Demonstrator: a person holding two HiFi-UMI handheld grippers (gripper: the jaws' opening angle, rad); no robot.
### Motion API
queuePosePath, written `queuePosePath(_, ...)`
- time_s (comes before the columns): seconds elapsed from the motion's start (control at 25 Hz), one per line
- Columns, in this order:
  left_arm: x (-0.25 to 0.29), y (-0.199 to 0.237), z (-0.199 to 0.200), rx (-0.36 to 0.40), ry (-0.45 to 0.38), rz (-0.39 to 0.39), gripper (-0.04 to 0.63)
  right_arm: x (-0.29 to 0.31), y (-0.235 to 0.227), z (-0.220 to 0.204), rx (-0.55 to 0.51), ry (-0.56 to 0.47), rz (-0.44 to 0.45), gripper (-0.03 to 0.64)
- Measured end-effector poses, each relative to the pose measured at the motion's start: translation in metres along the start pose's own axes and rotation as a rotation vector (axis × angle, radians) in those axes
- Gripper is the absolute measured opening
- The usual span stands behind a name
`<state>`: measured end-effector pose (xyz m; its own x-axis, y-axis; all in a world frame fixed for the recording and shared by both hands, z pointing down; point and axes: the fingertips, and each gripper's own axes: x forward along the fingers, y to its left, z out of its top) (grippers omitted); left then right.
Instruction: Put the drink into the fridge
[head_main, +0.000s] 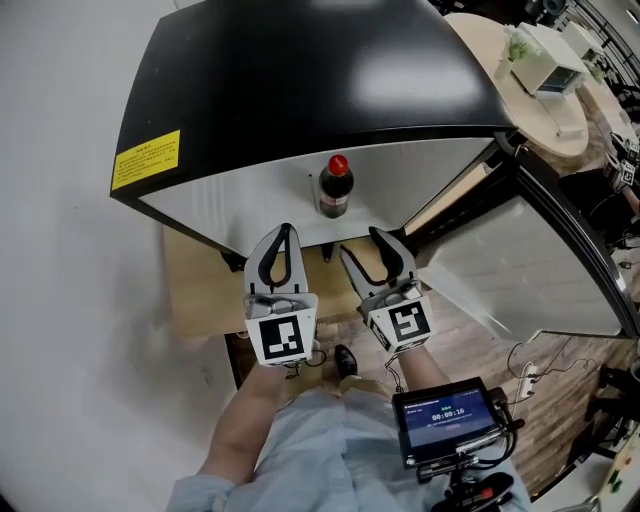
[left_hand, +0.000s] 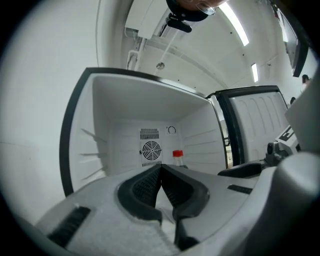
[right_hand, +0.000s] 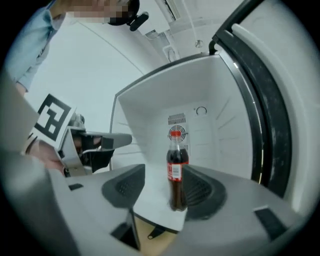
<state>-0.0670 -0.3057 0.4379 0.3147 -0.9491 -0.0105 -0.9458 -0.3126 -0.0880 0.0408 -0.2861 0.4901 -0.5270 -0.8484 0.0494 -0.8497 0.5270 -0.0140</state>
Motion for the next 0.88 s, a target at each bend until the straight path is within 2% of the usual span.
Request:
queuePosePath(0.16, -0.033, -0.015, 0.022, -0.004, -0.025, 0.02, 0.008, -0.029, 0.009, 0.038, 0.021, -0.053, -0.007, 0.168)
queuePosePath(0.36, -0.073, -0.037, 0.043, 0.019, -0.051, 0.041, 0.008, -0.065, 0.022, 0.069, -0.024, -0.099, -0.032, 0.019)
queuePosePath(0.6, -0.103, -0.052, 0.068, 0.05, -0.09, 0.056, 0.008, -0.086, 0.04, 0.09, -0.07, -0.134, -0.005, 0.005)
queuePosePath(0.88, -0.113, -0.057, 0.086, 0.049, -0.121, 0.07, 0.008, -0.092, 0.051, 0.106, -0.104, -0.15, 0.027, 0.003)
